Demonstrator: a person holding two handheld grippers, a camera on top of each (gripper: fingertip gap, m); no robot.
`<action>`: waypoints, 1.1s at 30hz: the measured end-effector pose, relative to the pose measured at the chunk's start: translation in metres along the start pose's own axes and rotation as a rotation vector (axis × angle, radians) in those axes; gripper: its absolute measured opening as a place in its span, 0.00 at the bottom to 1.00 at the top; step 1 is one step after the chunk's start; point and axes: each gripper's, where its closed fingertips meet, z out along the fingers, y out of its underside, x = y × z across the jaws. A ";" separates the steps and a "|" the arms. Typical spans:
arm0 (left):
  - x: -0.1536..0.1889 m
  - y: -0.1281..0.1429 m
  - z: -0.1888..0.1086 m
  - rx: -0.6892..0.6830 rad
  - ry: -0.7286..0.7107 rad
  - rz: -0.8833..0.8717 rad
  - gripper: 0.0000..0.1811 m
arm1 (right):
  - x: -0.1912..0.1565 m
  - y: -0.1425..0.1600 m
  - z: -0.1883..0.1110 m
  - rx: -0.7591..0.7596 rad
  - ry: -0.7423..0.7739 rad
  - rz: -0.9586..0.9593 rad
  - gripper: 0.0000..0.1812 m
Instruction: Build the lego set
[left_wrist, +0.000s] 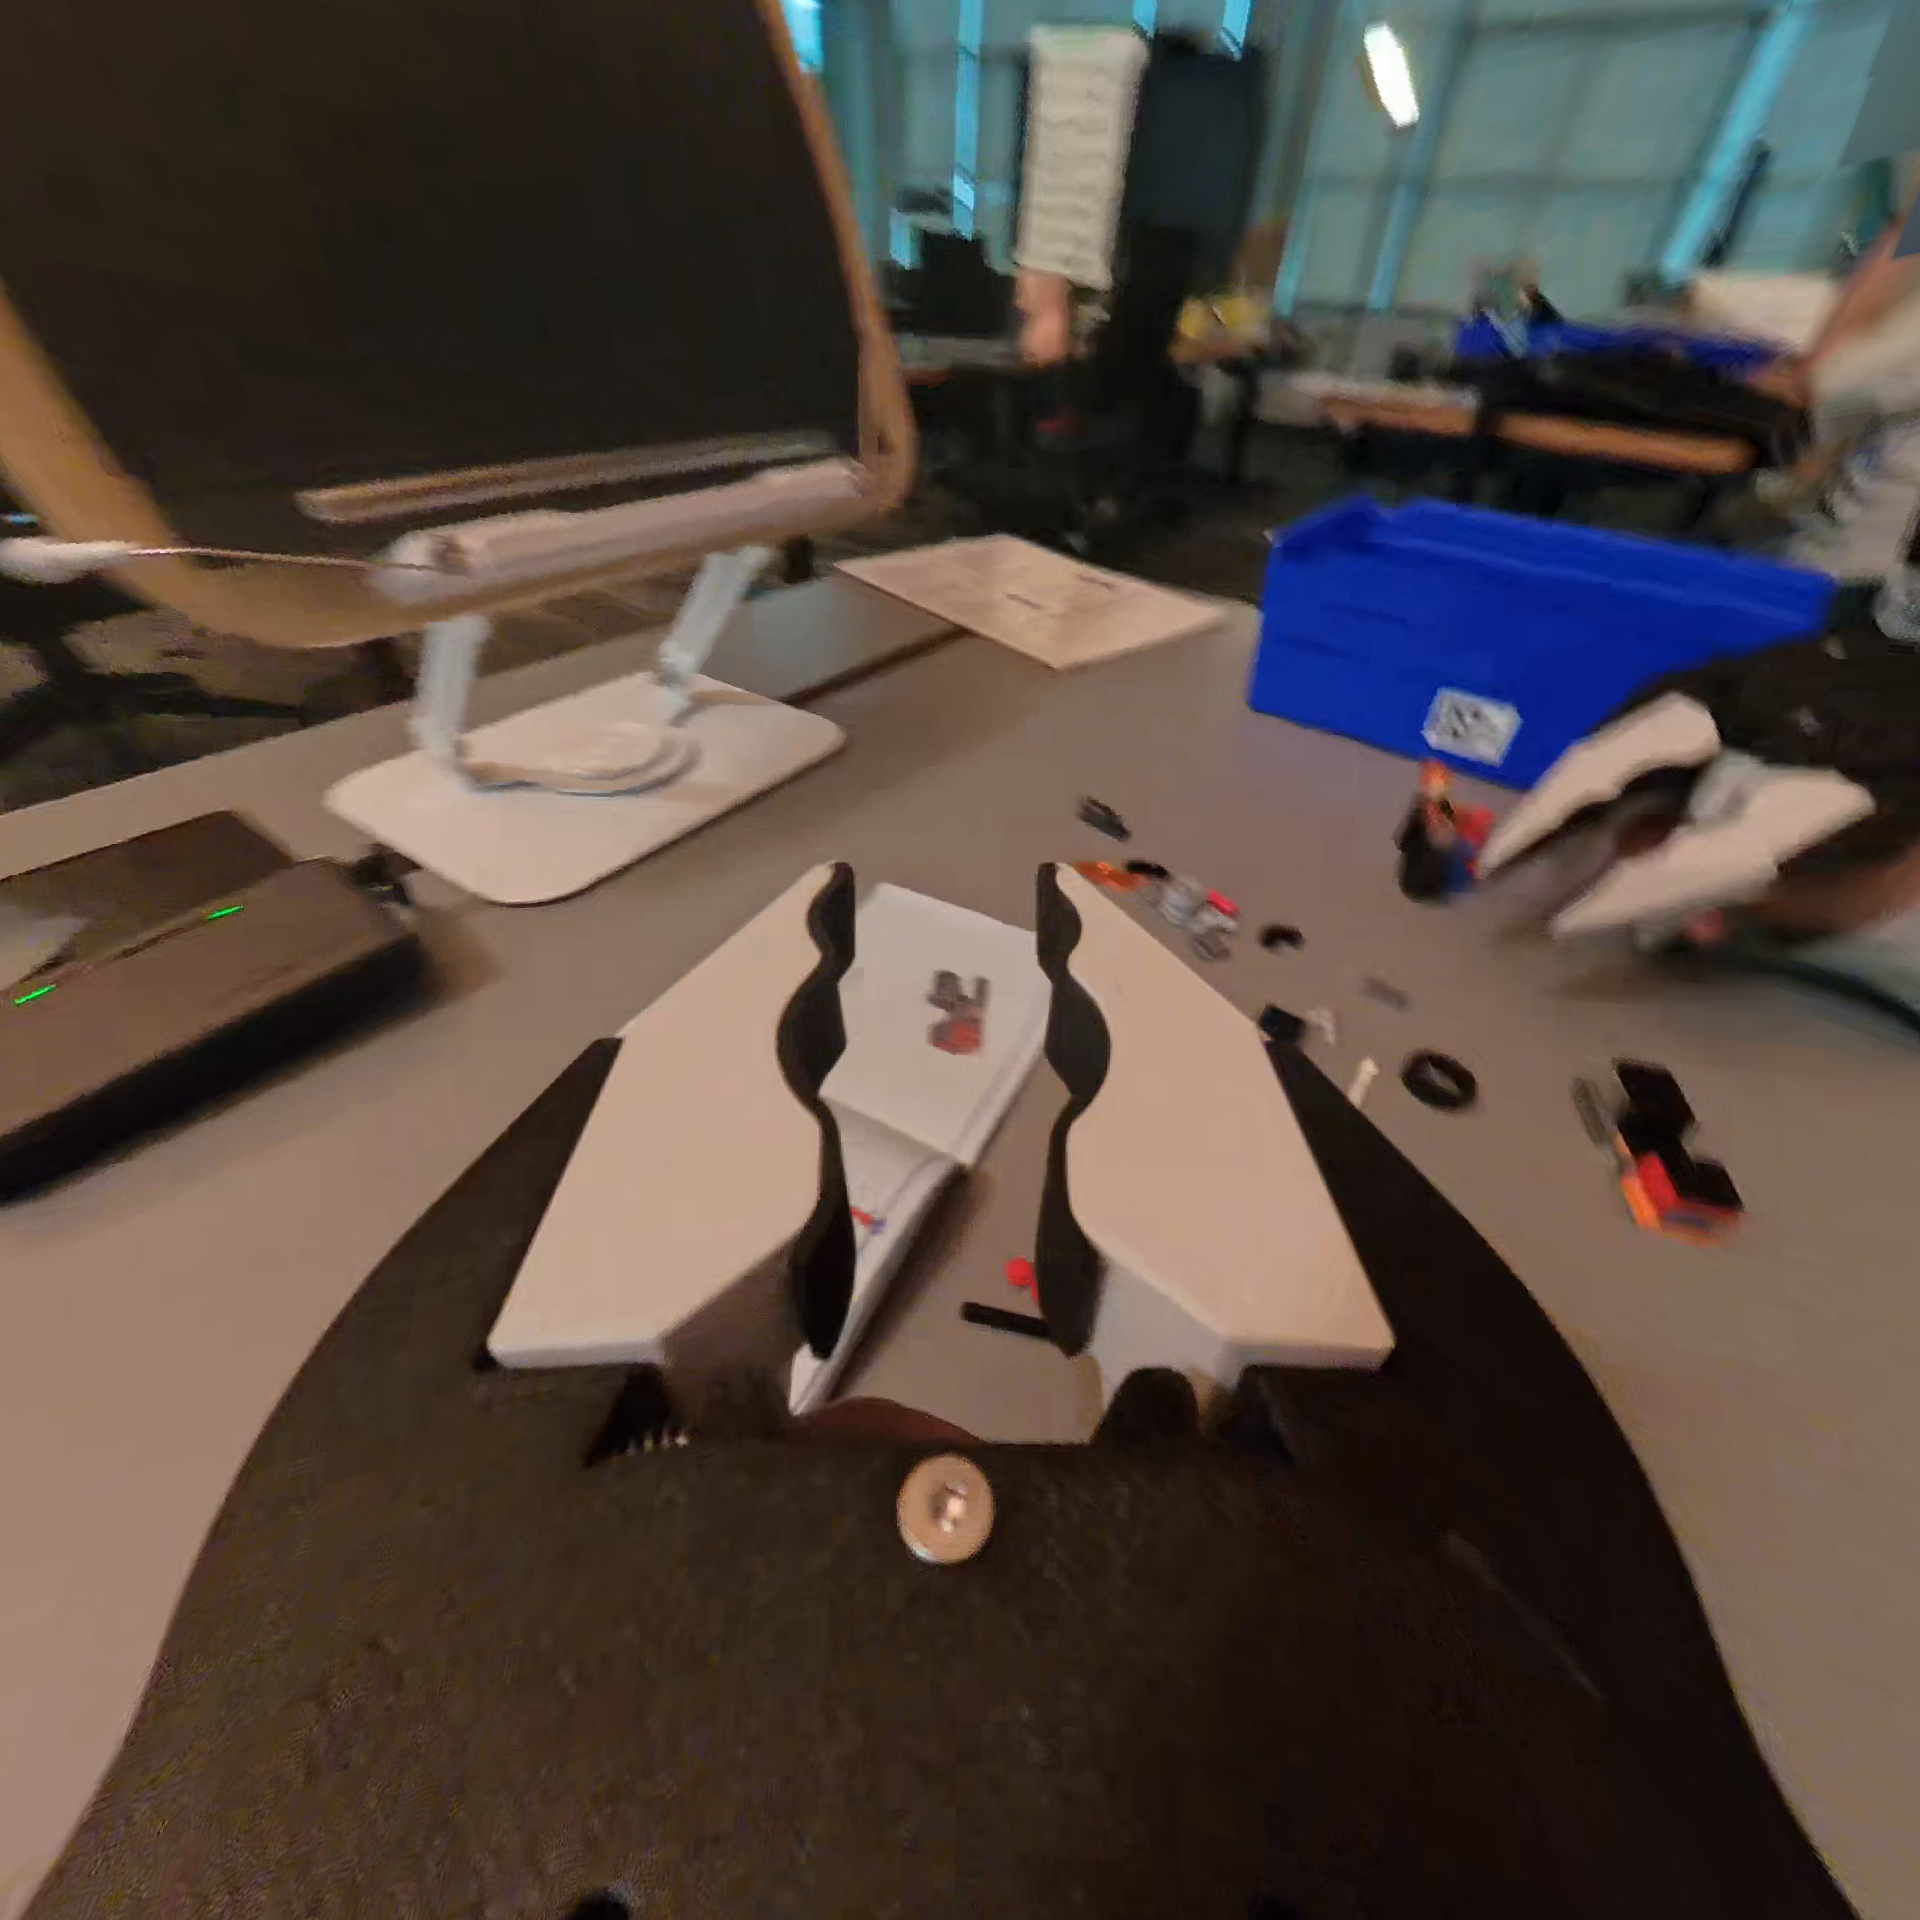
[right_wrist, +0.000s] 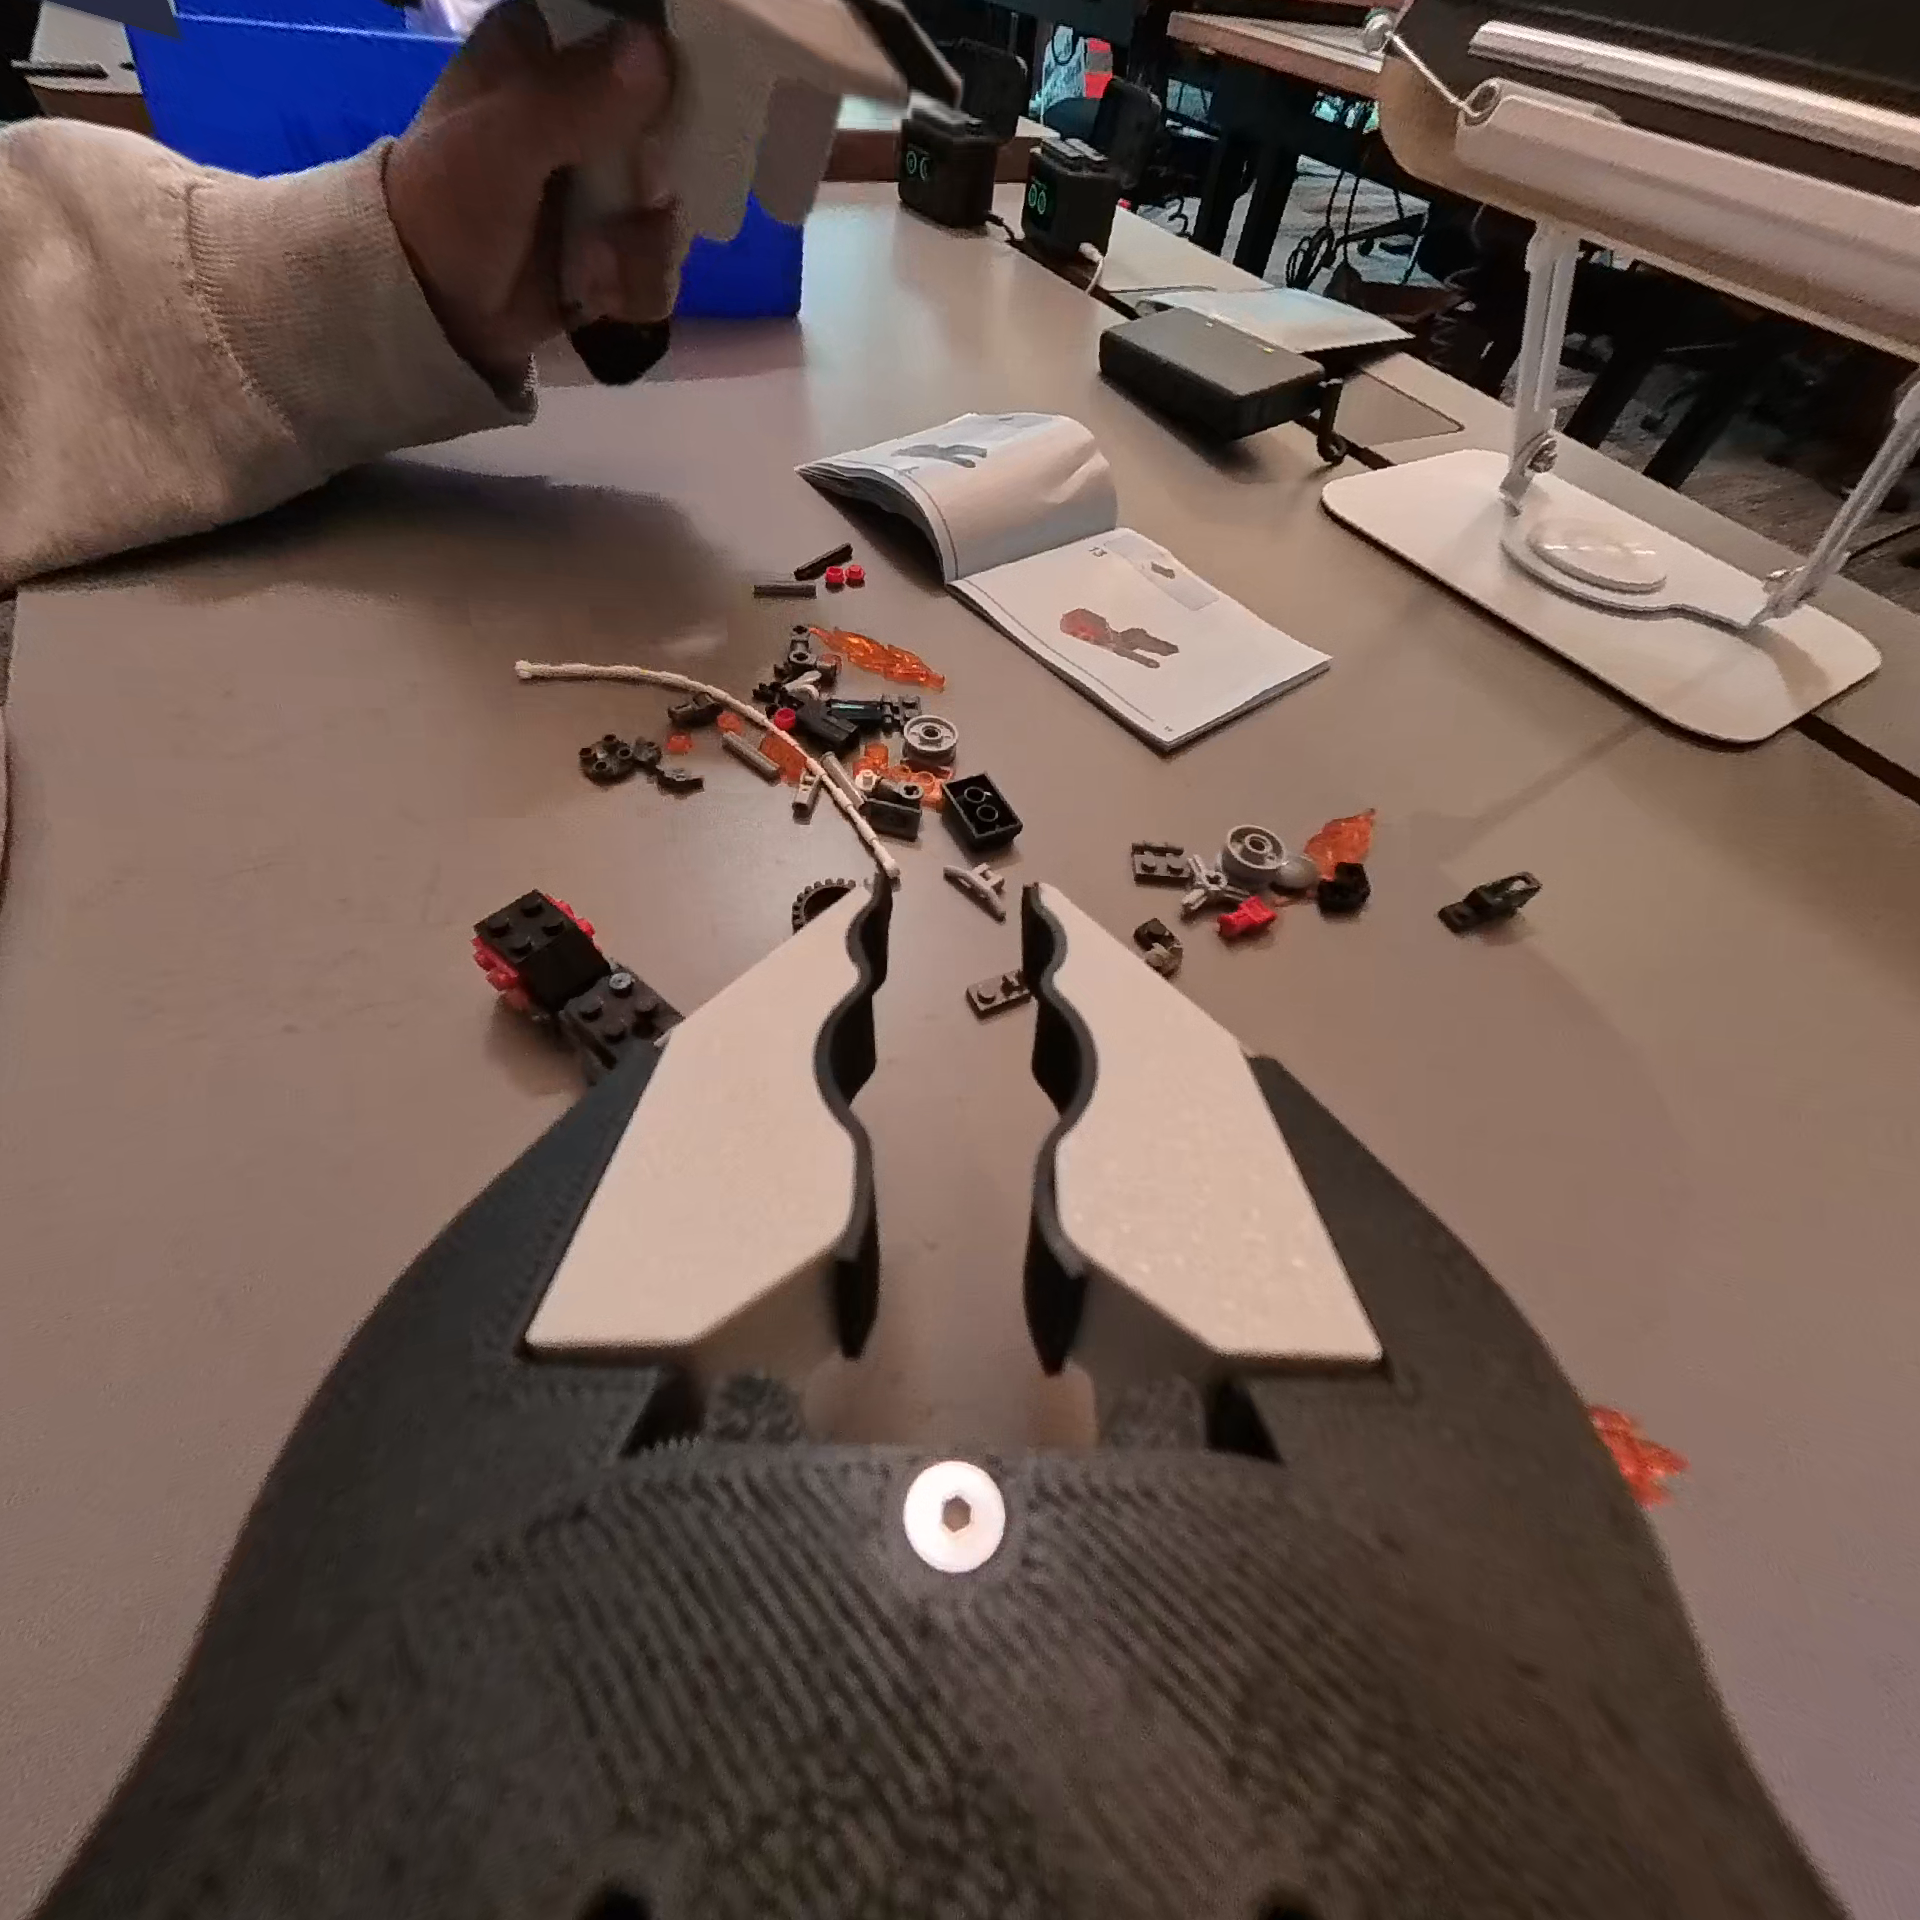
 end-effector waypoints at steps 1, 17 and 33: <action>-0.011 -0.005 -0.005 0.041 -0.040 -0.045 0.19 | 0.000 0.000 0.000 -0.001 0.000 0.002 0.13; -0.018 0.001 -0.004 0.036 -0.037 -0.156 0.11 | -0.005 0.016 0.011 -0.123 -0.001 -0.038 0.08; 0.002 0.006 0.002 0.006 0.075 -0.144 0.01 | -0.005 0.019 0.013 -0.141 -0.009 -0.026 0.07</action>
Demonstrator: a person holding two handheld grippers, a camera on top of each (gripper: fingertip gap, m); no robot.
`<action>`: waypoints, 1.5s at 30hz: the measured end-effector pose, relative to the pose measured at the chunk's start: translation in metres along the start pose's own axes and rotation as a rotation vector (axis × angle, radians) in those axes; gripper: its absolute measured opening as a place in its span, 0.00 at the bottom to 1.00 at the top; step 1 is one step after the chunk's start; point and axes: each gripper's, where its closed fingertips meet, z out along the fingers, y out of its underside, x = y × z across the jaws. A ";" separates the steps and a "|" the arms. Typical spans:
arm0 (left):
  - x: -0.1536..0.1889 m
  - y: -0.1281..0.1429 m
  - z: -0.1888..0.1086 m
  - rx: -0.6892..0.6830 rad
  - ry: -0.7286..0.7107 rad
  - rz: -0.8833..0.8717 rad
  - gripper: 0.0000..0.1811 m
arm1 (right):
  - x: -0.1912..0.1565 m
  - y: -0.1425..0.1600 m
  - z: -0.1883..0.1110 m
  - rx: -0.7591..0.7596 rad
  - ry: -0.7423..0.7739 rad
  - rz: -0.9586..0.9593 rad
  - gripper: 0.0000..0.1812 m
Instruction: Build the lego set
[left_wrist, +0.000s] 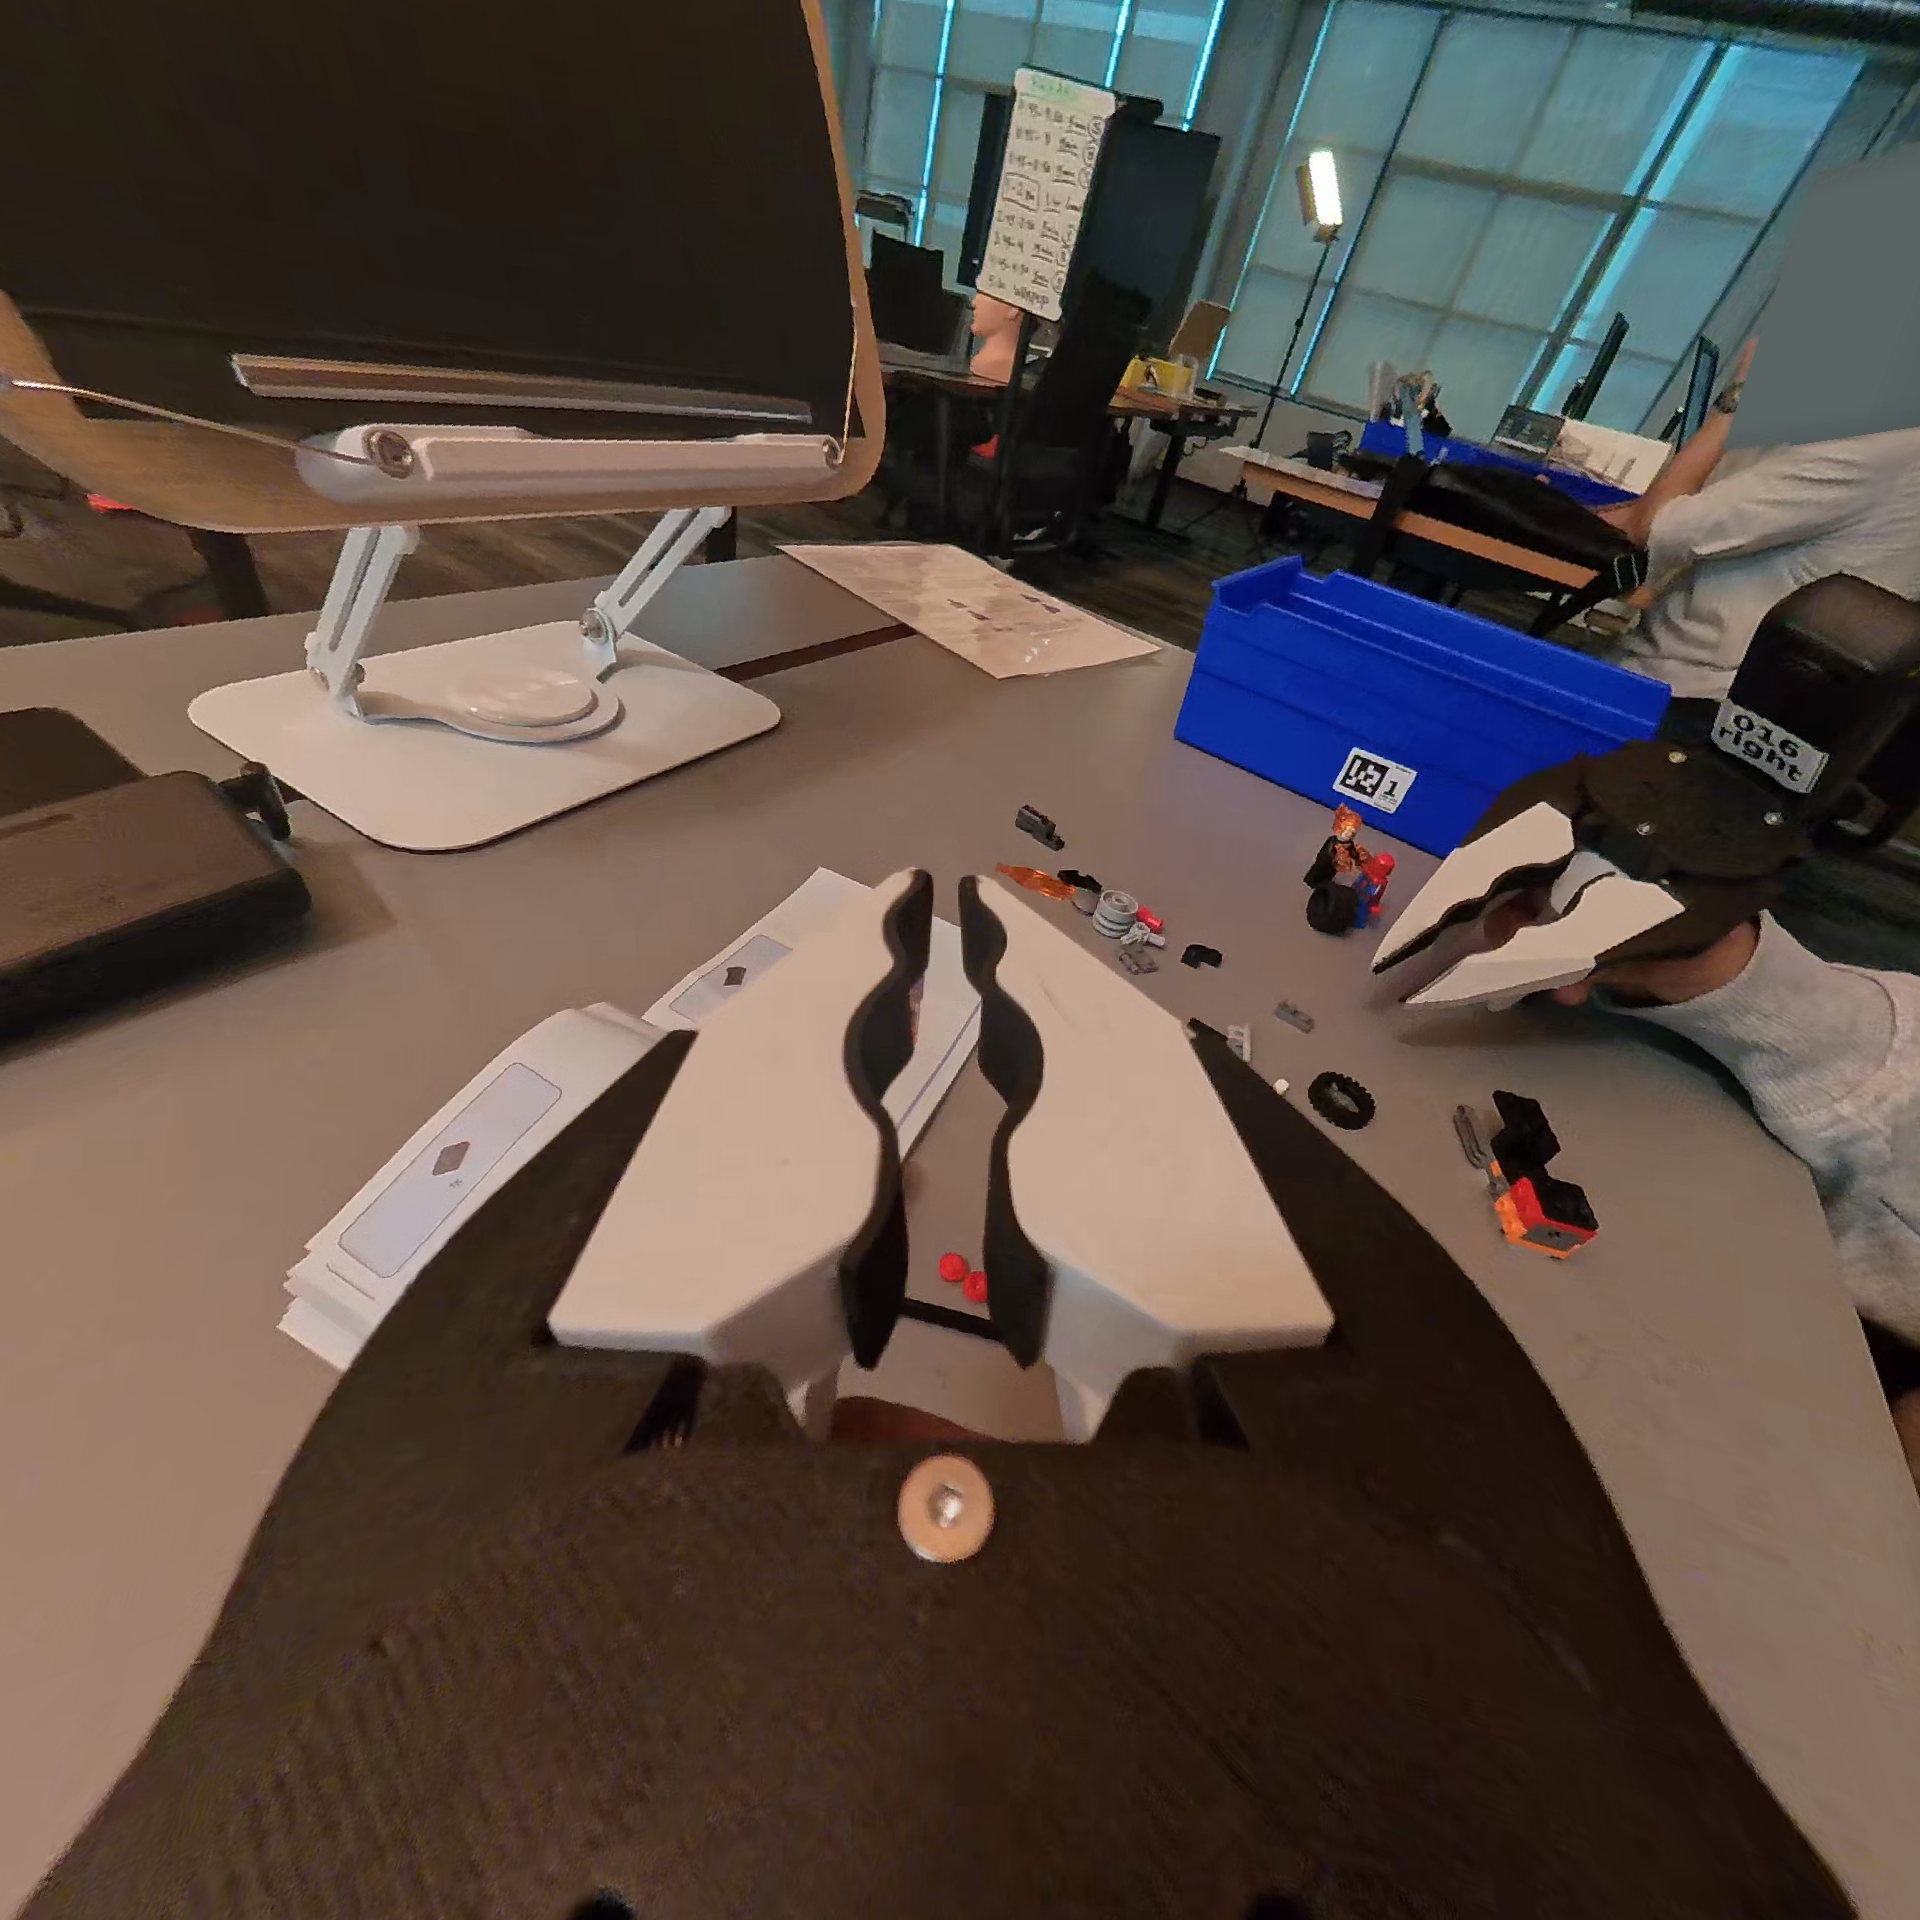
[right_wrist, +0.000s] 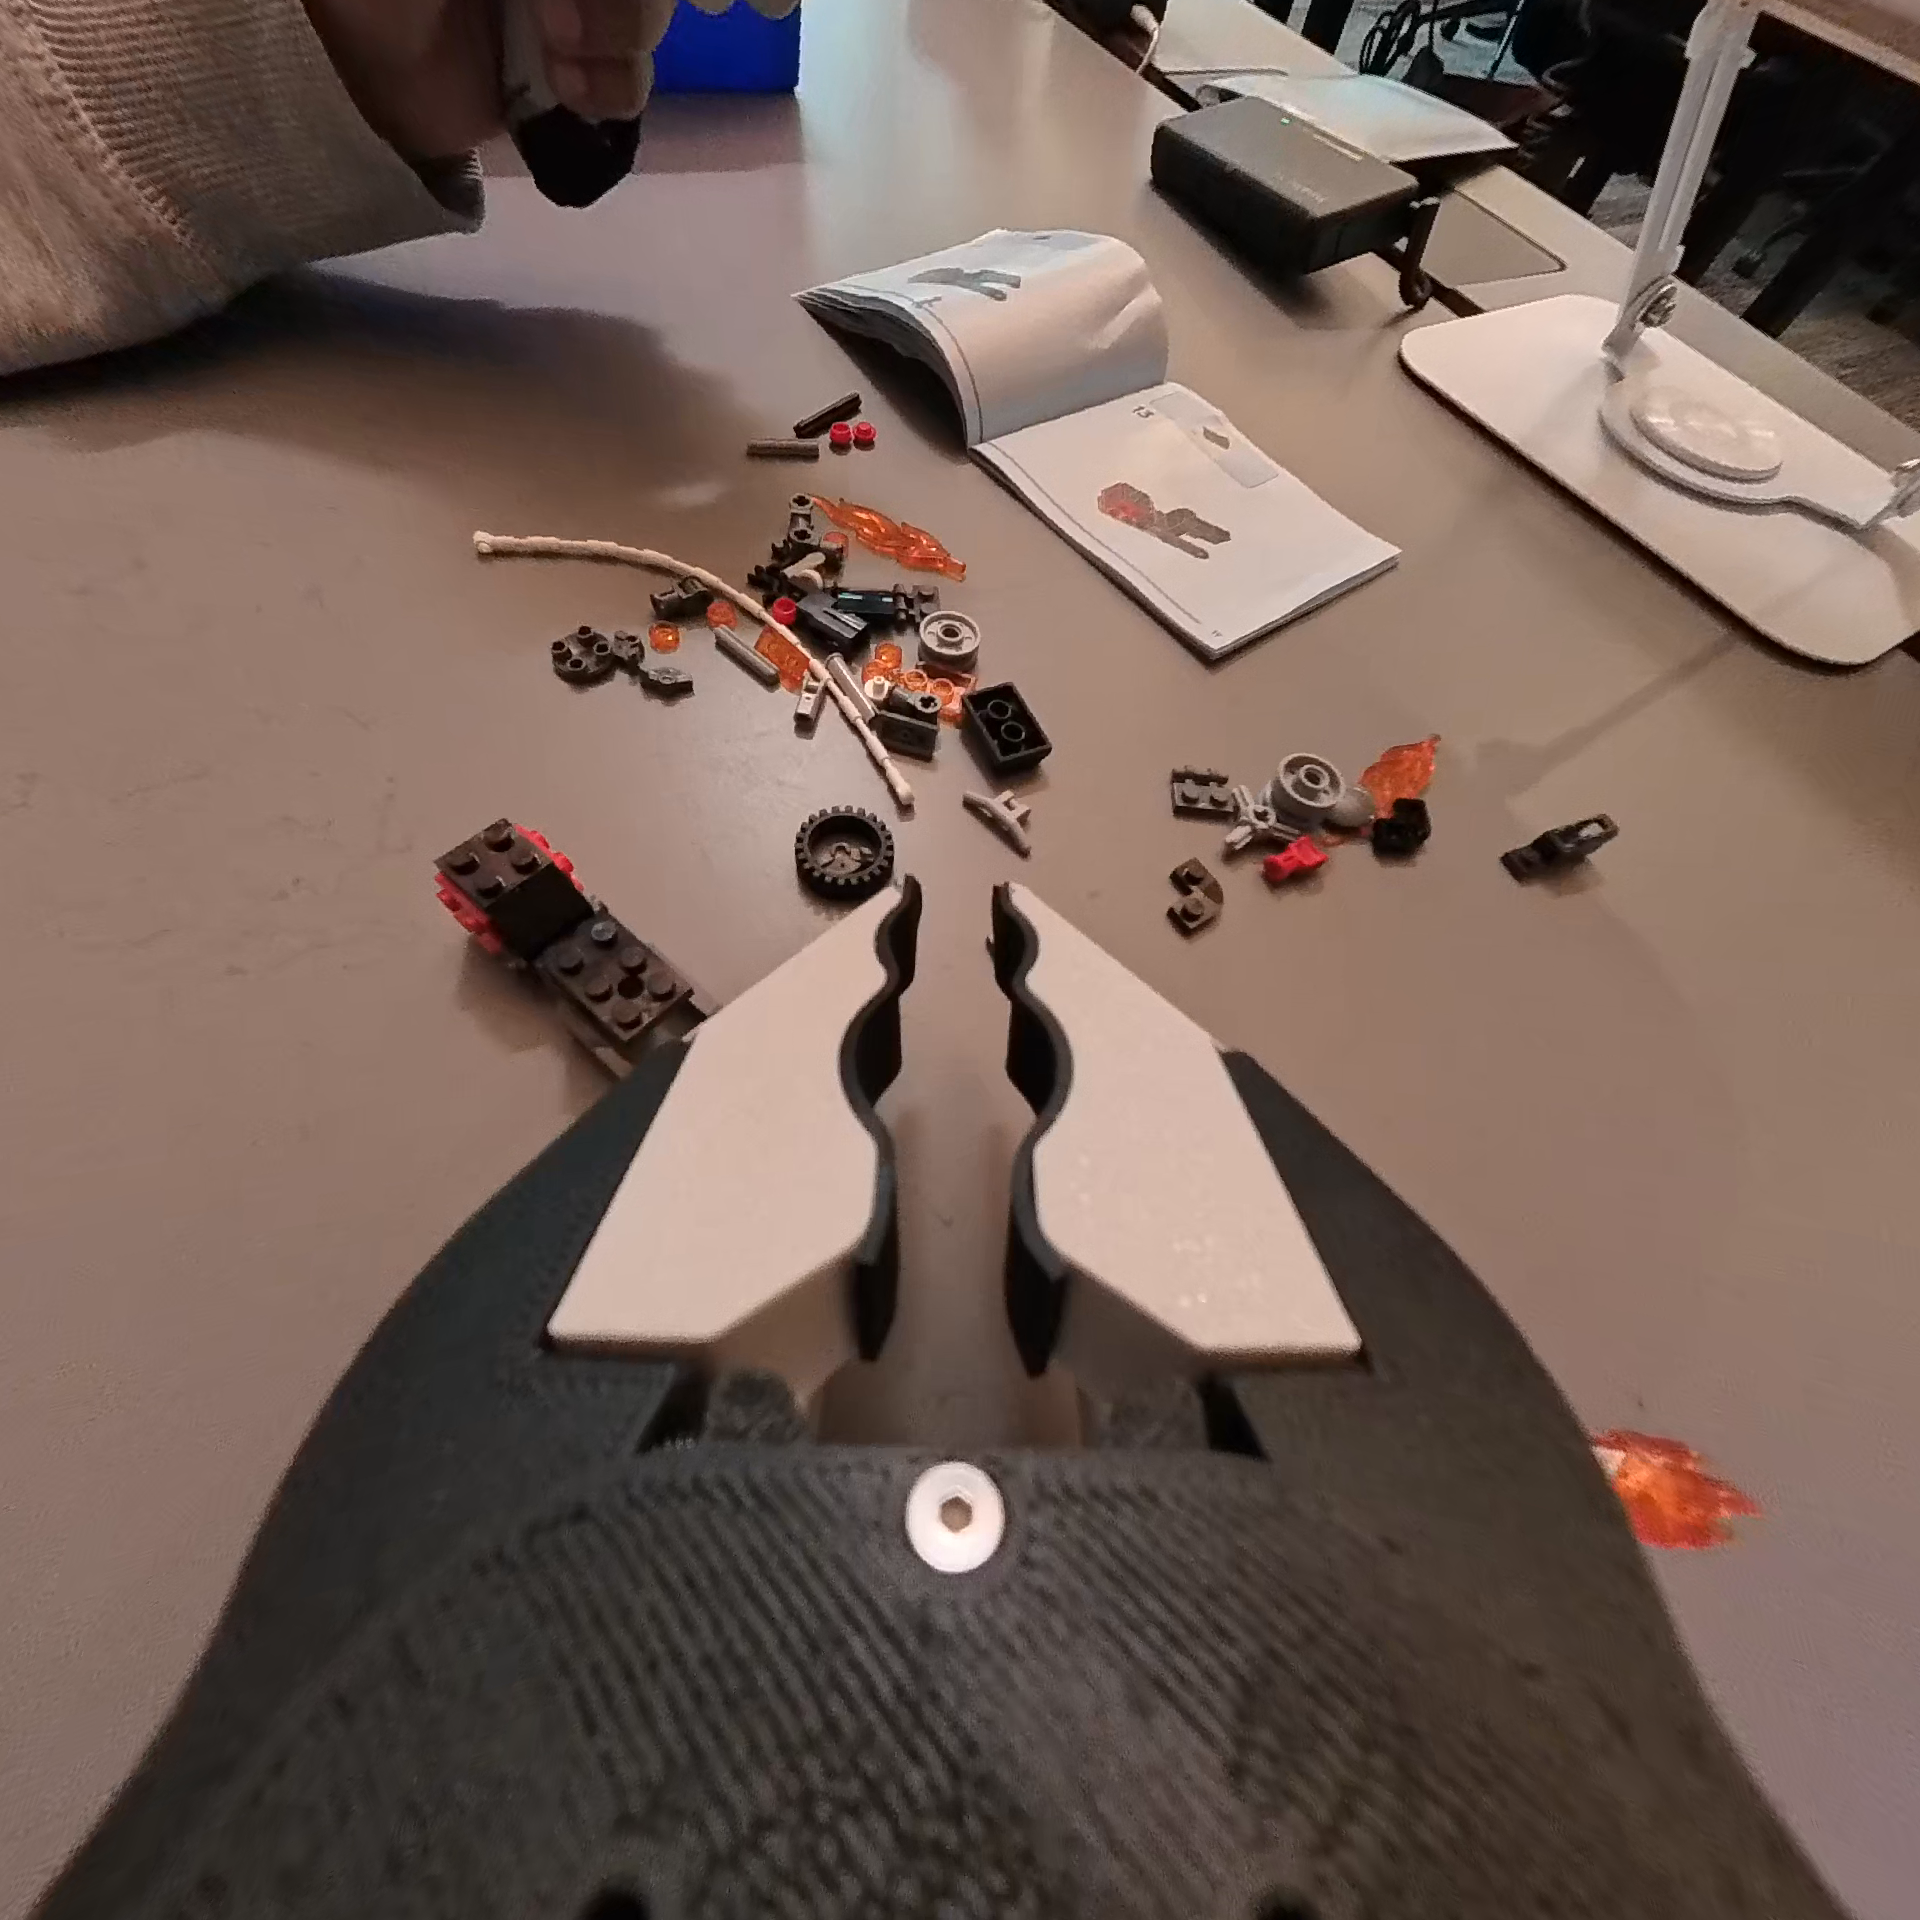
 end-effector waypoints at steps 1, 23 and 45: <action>0.001 0.000 0.000 -0.002 0.004 0.001 0.01 | 0.000 0.000 0.000 -0.002 0.000 0.000 0.07; 0.010 0.006 0.005 -0.029 0.049 -0.006 0.03 | 0.000 0.004 0.004 -0.036 0.006 -0.006 0.08; -0.018 0.066 0.086 -0.344 -0.298 -0.107 0.51 | -0.001 0.007 0.005 -0.053 0.004 -0.009 0.08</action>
